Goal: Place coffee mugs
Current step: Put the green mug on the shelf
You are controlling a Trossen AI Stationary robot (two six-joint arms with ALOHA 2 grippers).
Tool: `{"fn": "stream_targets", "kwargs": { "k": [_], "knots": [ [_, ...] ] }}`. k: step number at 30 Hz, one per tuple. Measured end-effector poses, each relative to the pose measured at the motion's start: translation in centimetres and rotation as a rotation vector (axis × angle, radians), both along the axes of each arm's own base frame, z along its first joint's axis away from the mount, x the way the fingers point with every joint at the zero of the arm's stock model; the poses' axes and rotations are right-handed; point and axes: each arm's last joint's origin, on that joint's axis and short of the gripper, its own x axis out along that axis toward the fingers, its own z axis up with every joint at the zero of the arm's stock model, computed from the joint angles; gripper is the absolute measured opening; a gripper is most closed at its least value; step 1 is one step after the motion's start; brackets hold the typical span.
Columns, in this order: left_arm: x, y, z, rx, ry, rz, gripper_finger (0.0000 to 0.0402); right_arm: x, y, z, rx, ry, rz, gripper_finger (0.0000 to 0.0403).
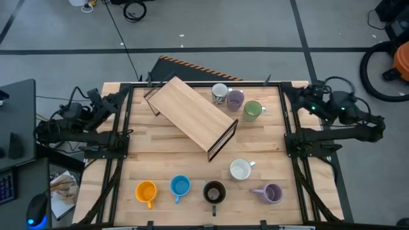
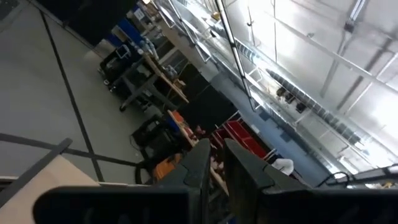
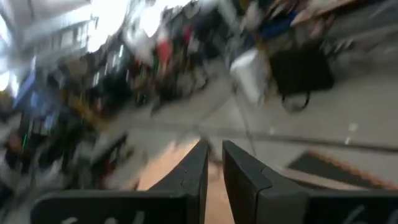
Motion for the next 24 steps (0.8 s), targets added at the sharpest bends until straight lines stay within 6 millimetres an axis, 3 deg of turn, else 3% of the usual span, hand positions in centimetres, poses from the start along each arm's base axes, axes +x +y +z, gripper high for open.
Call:
{"fn": "stream_targets", "kwargs": {
  "k": [12, 16, 24],
  "knots": [
    [2.7, -0.5, 0.7, 0.057, -0.014, -0.151, 0.005, 5.8, 0.2, 3.2, 0.042, 0.564, 0.233, 0.0054],
    [3.8, -0.7, 0.9, 0.083, 0.048, -0.198, 0.0056, 7.6, -0.4, 2.8, 0.07, 0.774, 0.219, 0.0056],
    [4.3, -0.8, 2.8, 0.083, 0.299, -0.235, 0.0119, 10.2, -2.3, 1.8, 0.165, 0.891, 0.309, 0.0081]
  ]
}}
